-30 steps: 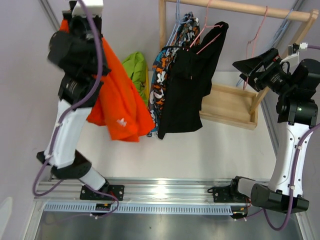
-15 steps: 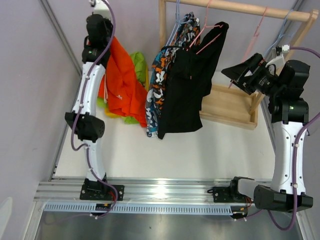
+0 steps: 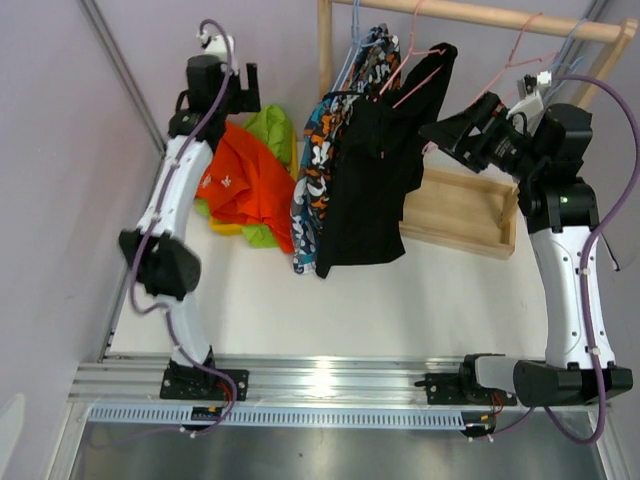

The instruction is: Remove the shorts from the hanger

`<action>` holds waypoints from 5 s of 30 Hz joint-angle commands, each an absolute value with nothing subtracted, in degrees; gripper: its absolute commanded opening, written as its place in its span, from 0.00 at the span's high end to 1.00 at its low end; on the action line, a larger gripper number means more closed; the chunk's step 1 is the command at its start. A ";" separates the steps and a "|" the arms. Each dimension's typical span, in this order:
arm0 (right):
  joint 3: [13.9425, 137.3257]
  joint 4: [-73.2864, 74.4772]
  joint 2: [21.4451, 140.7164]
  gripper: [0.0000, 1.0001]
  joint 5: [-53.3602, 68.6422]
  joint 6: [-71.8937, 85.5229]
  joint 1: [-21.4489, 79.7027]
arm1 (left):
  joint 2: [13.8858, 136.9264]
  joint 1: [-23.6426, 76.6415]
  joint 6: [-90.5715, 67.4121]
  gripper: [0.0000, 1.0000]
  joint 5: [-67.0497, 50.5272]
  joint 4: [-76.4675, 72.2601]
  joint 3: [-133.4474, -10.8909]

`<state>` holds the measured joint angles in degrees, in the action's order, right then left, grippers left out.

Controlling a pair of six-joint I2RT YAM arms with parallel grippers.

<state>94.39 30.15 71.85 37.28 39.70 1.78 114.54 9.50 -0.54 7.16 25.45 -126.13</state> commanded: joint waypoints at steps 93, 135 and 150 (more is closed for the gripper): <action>102.22 14.85 65.22 1.00 -11.43 38.05 41.40 | 64.86 63.28 -10.37 0.01 -0.28 -21.27 -58.36; 108.37 15.90 63.19 1.00 18.27 70.05 28.04 | 96.16 53.52 -10.55 1.00 0.44 -9.40 -84.84; 95.10 -4.65 76.28 1.00 36.82 80.95 10.64 | 52.84 78.29 -12.40 1.00 27.82 -5.38 -50.27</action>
<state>96.07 1.28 74.32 32.49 79.35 12.29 58.57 74.54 -12.12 17.87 -6.42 -49.15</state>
